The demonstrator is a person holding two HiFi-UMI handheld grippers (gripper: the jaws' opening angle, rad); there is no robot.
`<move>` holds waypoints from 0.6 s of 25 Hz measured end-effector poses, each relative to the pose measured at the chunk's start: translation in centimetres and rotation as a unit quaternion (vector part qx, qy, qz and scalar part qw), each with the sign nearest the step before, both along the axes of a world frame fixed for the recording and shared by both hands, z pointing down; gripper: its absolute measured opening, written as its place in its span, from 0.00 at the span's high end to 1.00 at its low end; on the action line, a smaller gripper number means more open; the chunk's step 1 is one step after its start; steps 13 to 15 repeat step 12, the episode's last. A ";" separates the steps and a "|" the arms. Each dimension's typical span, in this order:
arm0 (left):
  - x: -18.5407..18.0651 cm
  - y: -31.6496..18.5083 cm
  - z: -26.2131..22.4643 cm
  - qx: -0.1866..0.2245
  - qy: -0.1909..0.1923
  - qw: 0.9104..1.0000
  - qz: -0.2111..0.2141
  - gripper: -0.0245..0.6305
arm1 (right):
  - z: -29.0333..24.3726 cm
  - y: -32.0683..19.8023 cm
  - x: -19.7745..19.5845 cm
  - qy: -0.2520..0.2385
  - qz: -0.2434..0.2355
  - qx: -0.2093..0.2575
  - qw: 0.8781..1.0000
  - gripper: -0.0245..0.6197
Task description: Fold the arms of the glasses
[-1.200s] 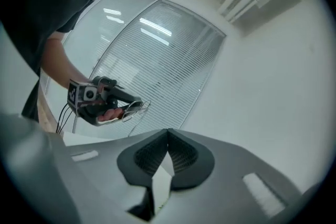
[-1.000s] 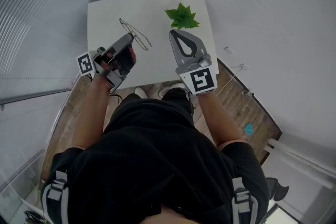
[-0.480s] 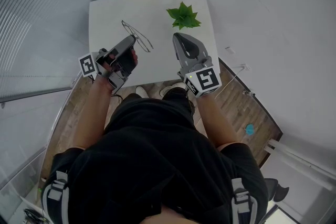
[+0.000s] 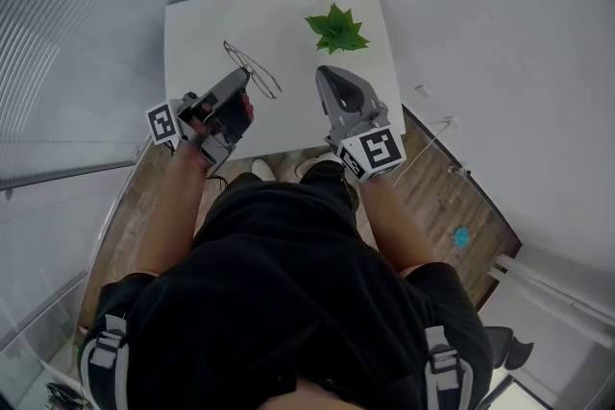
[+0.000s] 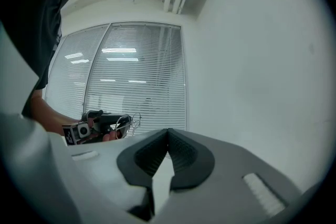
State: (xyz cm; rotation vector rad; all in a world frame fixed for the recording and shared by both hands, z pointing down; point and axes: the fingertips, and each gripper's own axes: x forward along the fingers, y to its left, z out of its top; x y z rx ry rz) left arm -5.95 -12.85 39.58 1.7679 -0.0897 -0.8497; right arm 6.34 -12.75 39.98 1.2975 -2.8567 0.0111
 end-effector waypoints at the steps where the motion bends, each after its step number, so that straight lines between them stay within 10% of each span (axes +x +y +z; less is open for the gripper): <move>1: 0.0 0.0 0.0 0.000 0.000 1.000 0.000 0.95 | 0.0 0.0 0.0 0.000 0.000 0.000 1.000 0.94; 15: 0.1 0.1 0.1 0.000 0.000 1.000 0.005 0.95 | 0.3 0.0 -0.1 -0.005 0.001 -0.007 1.000 0.94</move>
